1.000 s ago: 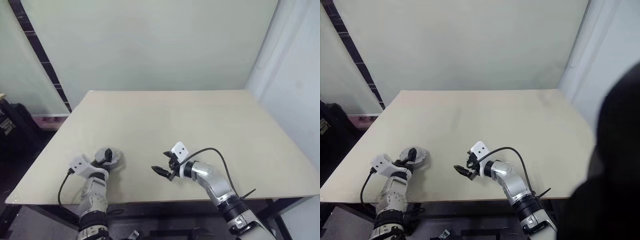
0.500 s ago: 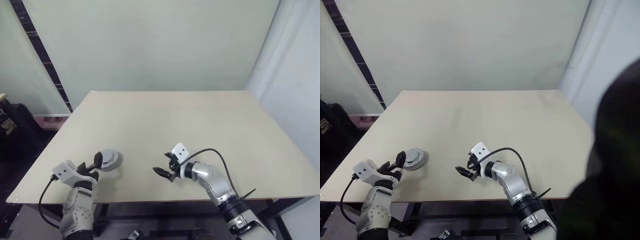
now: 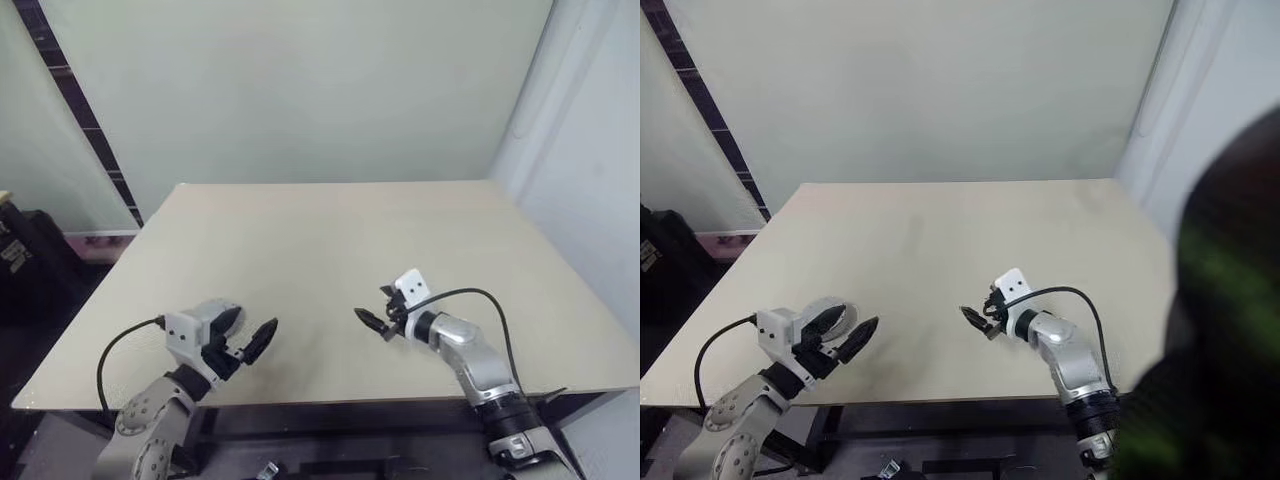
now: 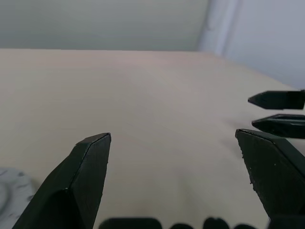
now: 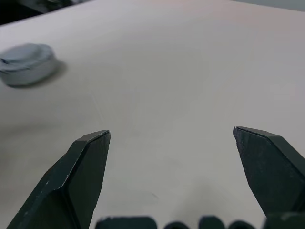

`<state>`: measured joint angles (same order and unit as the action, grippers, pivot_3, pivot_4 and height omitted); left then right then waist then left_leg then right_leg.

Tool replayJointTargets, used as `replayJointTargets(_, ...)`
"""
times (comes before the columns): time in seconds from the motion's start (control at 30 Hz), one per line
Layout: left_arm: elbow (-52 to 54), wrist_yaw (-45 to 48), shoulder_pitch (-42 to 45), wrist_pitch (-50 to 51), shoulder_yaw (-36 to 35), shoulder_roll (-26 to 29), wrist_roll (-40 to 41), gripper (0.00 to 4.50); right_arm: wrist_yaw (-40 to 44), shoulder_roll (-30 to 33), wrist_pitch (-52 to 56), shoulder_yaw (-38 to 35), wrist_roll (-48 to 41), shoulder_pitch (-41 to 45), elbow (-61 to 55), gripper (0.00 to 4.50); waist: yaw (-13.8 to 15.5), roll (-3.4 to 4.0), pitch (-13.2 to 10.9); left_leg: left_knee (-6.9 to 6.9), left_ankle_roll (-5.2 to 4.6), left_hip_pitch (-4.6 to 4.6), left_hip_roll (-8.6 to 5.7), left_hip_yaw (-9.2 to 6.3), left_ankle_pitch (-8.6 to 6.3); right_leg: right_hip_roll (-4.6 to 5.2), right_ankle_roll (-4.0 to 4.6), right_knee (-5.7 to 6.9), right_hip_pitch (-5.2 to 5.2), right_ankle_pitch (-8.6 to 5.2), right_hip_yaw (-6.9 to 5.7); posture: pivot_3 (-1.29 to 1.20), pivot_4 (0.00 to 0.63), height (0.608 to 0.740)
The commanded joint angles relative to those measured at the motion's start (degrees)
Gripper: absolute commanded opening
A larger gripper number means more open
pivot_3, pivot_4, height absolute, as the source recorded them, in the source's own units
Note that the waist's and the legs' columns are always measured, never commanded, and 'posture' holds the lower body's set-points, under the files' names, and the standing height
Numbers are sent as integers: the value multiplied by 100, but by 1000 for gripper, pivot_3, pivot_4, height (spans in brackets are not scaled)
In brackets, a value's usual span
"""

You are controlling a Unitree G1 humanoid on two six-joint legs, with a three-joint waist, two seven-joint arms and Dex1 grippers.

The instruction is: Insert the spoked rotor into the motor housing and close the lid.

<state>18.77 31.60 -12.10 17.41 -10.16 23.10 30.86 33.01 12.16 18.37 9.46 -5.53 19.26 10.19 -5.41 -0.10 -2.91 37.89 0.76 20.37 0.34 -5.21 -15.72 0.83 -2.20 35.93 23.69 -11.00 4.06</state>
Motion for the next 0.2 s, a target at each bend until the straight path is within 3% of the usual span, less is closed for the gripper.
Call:
replayJointTargets(0.03,100,114,196,36,165,70,-98,4478,-92,133,44,-141,-3,-59,-454,4500,-4,0,0,0,0,0,0,3,0,0,0,0,1,0,1,0,0,740)
replayJointTargets(0.2,-200,156,467,-47,357,-67,-207,4478,-138,244,47,-196,-35,-128,-429,4500,-5,0,0,4,-1,0,0,9,0,0,0,-2,-1,0,4,0,0,740)
